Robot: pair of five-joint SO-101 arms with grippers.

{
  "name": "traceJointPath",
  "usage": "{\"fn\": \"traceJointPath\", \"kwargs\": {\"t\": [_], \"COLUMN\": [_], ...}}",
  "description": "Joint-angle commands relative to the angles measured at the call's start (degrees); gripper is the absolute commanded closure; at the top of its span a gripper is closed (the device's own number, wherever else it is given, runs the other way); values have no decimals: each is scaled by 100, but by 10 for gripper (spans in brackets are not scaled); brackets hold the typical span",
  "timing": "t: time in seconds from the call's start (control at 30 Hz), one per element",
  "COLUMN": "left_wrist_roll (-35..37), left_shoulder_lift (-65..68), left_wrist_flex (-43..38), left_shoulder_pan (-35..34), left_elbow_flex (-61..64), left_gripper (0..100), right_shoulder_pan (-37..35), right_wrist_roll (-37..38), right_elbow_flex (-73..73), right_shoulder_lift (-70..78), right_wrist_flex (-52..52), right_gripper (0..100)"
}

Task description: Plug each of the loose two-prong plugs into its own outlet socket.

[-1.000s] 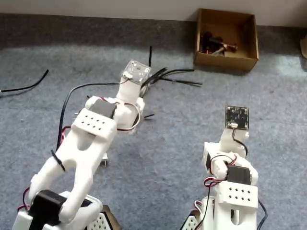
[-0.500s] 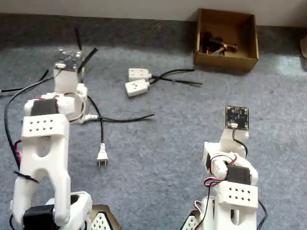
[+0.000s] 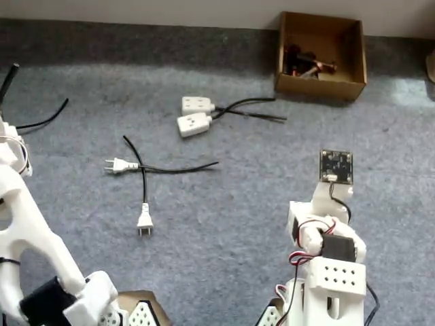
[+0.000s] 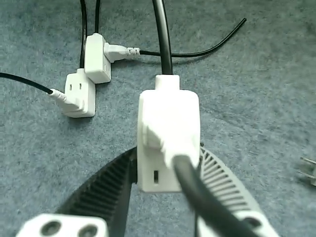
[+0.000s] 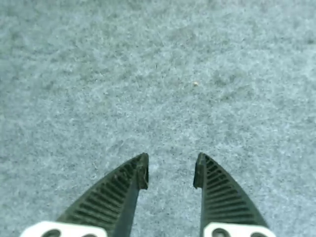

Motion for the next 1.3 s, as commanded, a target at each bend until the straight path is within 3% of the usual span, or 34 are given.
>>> {"fn": "traceJointPath", "kwargs": {"t": [0.0, 0.3, 0.57, 1.13, 1.27], "left_wrist_roll": [-44, -44, -44, -18, -9], "left_shoulder_lift": [699, 2844, 4224, 5842, 5798], "left_wrist_flex": [-132, -132, -123, -97, -97], "left_shoulder_pan": [-321, -998, -1130, -1218, -1323], "left_elbow_flex": [-760, -2369, -3363, -4752, -4778], "left_gripper": [995, 995, 995, 992, 909], "right_shoulder_pan": [22, 22, 22, 22, 22], "right_wrist_roll": [70, 70, 70, 70, 70], "right_elbow_flex": [-31, -31, -31, -31, -31], "right_shoulder_lift": [-119, -119, -119, -119, -119], "right_wrist_flex": [-136, -136, -136, -136, -136], "right_gripper": [844, 844, 844, 844, 844]}}
